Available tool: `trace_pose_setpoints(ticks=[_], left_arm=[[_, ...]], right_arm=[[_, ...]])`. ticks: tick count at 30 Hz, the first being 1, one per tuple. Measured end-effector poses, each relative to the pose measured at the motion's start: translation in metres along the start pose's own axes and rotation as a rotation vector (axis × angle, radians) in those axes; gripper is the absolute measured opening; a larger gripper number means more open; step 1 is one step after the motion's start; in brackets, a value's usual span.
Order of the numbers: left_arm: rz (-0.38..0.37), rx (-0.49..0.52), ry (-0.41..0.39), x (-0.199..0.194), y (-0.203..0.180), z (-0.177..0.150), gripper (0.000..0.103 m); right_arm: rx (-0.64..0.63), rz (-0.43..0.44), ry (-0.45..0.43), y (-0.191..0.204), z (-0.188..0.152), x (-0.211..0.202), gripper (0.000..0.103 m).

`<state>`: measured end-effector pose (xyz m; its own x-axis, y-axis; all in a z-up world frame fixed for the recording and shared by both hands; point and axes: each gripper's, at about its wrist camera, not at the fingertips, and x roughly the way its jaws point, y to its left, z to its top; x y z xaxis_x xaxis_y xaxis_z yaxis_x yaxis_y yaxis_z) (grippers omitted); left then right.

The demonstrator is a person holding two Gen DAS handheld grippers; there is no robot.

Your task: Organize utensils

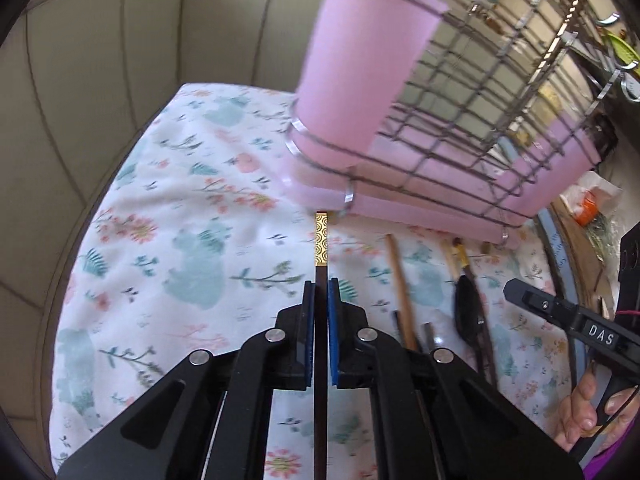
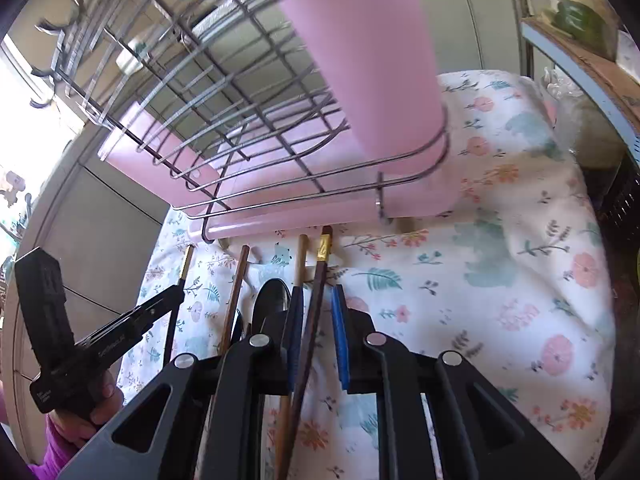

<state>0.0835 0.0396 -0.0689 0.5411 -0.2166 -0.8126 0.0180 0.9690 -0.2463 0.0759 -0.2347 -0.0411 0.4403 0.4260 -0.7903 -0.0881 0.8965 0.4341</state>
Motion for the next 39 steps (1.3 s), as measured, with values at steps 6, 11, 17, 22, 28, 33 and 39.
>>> trace_pose_setpoints(ticks=[6, 11, 17, 22, 28, 33, 39], left_arm=[[0.025, -0.022, 0.060, 0.018, 0.006, -0.005, 0.005], [0.031, -0.010, 0.071, 0.024, 0.006, -0.005, 0.006], [0.039, 0.012, 0.097, 0.031, 0.004, 0.000, 0.006], [0.060, 0.039, 0.115, 0.031, 0.001, -0.001, 0.006], [0.084, 0.064, 0.149, 0.031, -0.001, 0.000, 0.007], [0.103, 0.081, 0.189, 0.036, -0.001, 0.006, 0.007], [0.120, 0.127, 0.233, 0.045, -0.014, 0.022, 0.007]], right_arm=[[-0.013, -0.058, 0.054, 0.007, 0.005, 0.025, 0.013], [-0.002, -0.072, 0.088, 0.006, 0.004, 0.037, 0.013], [0.012, -0.073, 0.070, 0.004, 0.001, 0.024, 0.008], [0.069, -0.088, 0.035, -0.016, -0.004, -0.001, 0.008], [0.094, -0.095, 0.032, -0.029, -0.011, -0.013, 0.008], [0.097, -0.080, 0.060, -0.026, -0.013, -0.001, 0.008], [0.079, -0.073, 0.082, -0.028, -0.014, 0.002, 0.010]])
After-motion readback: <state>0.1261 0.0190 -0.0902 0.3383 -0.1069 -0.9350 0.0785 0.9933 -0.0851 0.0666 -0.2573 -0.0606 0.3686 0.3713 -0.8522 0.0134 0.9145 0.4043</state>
